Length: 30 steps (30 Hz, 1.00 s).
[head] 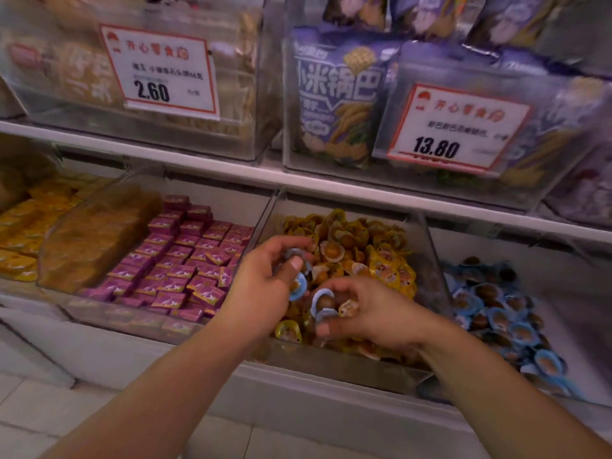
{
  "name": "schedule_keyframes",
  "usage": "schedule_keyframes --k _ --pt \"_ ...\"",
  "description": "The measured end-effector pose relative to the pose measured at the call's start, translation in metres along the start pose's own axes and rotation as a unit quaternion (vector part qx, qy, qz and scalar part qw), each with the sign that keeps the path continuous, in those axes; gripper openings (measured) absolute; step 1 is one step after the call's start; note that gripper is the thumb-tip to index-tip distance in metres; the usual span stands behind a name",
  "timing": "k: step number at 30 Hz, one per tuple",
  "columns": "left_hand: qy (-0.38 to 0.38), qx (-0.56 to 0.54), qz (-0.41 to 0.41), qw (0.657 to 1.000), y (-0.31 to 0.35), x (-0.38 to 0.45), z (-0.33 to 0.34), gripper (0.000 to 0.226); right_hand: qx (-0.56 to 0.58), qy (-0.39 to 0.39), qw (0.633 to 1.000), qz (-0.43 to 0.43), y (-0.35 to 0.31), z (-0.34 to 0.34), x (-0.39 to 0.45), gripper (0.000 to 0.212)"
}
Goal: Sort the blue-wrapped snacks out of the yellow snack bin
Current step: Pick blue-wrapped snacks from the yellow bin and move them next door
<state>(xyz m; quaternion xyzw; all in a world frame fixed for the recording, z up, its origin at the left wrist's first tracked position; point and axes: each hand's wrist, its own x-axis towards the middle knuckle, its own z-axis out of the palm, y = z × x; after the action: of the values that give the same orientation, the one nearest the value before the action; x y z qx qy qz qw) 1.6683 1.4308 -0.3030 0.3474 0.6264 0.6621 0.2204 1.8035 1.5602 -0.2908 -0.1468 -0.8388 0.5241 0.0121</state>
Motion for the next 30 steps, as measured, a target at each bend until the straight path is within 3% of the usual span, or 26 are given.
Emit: schedule_keyframes --k 4,8,10,12,15,18,21,24,26,28,30 --pt "0.015 0.022 -0.035 0.999 -0.005 0.003 0.007 0.031 0.061 0.183 0.980 -0.043 -0.002 -0.006 -0.003 0.032" --pt "0.037 -0.037 -0.124 0.991 -0.007 0.008 0.017 0.023 0.088 0.258 0.955 -0.116 -0.012 -0.013 -0.005 0.032" --pt "0.054 -0.073 -0.109 0.990 -0.003 0.010 0.022 0.021 0.111 0.278 0.949 -0.101 -0.014 -0.012 -0.006 0.028" --pt "0.058 -0.099 -0.055 0.992 0.005 0.009 0.027 0.021 0.222 0.301 0.927 -0.032 -0.013 -0.004 -0.006 0.023" --pt "0.050 -0.094 0.043 0.993 0.017 0.000 0.040 0.025 0.455 0.250 0.849 0.097 -0.016 0.010 -0.008 0.023" --pt "0.042 -0.001 0.127 0.991 0.023 -0.010 0.055 0.030 0.591 0.115 0.792 0.102 -0.027 0.014 -0.015 0.042" --pt "-0.003 0.118 0.156 0.981 0.022 -0.013 0.065 0.034 0.610 0.120 0.779 0.083 -0.038 0.013 -0.021 0.045" --pt "-0.075 0.207 0.173 0.960 0.021 -0.013 0.070 0.043 0.574 0.216 0.786 0.076 -0.039 0.007 -0.030 0.035" --pt "-0.116 0.269 0.230 0.928 0.019 -0.016 0.074 0.057 0.542 0.265 0.795 0.068 -0.034 0.003 -0.036 0.029" --pt "-0.132 0.296 0.278 0.904 0.016 -0.018 0.077 0.059 0.516 0.311 0.796 0.057 -0.030 -0.005 -0.044 0.022" --pt "-0.120 0.289 0.290 0.904 0.013 -0.016 0.074 0.056 0.486 0.353 0.798 0.047 -0.027 -0.019 -0.053 0.013"
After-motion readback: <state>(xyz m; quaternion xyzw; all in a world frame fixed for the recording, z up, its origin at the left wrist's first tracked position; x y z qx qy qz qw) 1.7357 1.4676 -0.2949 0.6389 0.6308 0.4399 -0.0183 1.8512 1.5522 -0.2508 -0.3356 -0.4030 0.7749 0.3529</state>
